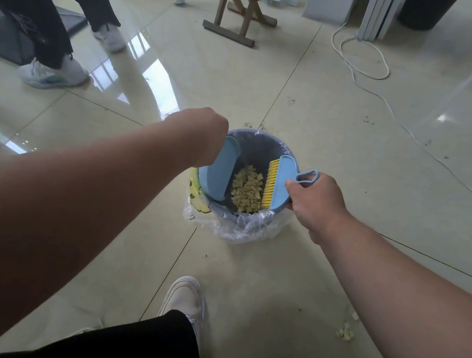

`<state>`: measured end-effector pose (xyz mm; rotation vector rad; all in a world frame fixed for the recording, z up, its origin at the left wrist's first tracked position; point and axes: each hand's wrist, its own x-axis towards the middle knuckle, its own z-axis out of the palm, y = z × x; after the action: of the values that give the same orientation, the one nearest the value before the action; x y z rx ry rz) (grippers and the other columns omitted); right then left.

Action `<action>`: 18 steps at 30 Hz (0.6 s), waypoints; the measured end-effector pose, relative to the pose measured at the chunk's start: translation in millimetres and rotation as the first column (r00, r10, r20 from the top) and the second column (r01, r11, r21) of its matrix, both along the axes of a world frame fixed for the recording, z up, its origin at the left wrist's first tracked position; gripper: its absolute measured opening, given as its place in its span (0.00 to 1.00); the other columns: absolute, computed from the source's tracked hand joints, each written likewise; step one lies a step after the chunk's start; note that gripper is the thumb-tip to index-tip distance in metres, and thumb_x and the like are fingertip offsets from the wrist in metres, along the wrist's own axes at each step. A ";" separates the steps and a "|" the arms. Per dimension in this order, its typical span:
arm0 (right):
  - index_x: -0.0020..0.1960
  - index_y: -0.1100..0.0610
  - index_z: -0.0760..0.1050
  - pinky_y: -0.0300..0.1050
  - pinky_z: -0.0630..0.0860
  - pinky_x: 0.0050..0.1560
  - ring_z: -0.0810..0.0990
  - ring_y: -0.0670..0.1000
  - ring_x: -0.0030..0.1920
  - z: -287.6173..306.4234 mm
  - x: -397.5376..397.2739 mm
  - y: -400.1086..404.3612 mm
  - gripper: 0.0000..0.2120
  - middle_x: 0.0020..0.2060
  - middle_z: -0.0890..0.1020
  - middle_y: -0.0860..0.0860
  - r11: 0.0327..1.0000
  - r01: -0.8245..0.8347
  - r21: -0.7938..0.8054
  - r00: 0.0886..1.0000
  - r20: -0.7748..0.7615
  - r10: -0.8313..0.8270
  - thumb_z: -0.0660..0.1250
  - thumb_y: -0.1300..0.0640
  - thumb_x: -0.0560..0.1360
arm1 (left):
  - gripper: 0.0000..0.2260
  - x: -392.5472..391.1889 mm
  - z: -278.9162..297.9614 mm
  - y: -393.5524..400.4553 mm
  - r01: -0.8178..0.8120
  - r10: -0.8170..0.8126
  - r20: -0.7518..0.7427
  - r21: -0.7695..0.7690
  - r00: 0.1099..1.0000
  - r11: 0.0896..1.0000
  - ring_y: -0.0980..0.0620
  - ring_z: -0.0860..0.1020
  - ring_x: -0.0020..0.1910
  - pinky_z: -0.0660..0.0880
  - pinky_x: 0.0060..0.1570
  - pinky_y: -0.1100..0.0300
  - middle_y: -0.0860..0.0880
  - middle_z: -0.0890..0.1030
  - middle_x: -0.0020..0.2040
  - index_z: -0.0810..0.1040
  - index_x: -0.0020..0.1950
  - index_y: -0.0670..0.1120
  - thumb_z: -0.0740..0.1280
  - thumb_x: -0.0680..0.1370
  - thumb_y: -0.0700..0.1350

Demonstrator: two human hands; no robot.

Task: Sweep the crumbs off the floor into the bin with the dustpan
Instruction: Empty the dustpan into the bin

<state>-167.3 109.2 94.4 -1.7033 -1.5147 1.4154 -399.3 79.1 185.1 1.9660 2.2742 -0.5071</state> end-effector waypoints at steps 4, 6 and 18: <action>0.44 0.53 0.80 0.60 0.85 0.50 0.87 0.56 0.44 -1.4 -0.2 -0.8 0.06 0.42 0.87 0.52 1.000 0.005 0.007 1.000 0.009 -0.005 0.70 0.50 0.72 | 0.13 4.5 3.2 1.6 -0.001 0.000 0.009 0.045 1.000 0.999 0.50 0.70 0.29 0.73 0.36 0.57 0.48 0.71 0.33 0.67 0.34 0.46 0.68 0.74 0.37; 0.44 0.52 0.80 0.60 0.85 0.50 0.87 0.55 0.45 -1.9 0.1 -1.2 0.05 0.42 0.87 0.51 1.000 0.000 0.005 1.000 -0.007 0.000 0.70 0.51 0.73 | 0.13 2.9 3.4 3.1 -0.021 0.019 0.044 0.041 0.999 0.999 0.51 0.69 0.28 0.71 0.33 0.58 0.47 0.71 0.32 0.67 0.32 0.45 0.68 0.73 0.37; 0.46 0.57 0.83 0.54 0.86 0.48 0.87 0.53 0.43 12.7 32.5 6.8 0.06 0.42 0.86 0.55 0.958 0.279 -0.065 0.898 -0.337 -0.284 0.70 0.65 0.73 | 0.11 10.7 0.6 4.2 -0.286 0.214 0.497 0.073 0.841 0.955 0.45 0.73 0.36 0.72 0.34 0.56 0.38 0.81 0.40 0.84 0.43 0.37 0.64 0.71 0.40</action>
<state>-134.8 116.0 107.1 -1.5116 -1.0251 1.4751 -388.6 83.4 185.7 1.5716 2.2225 0.1724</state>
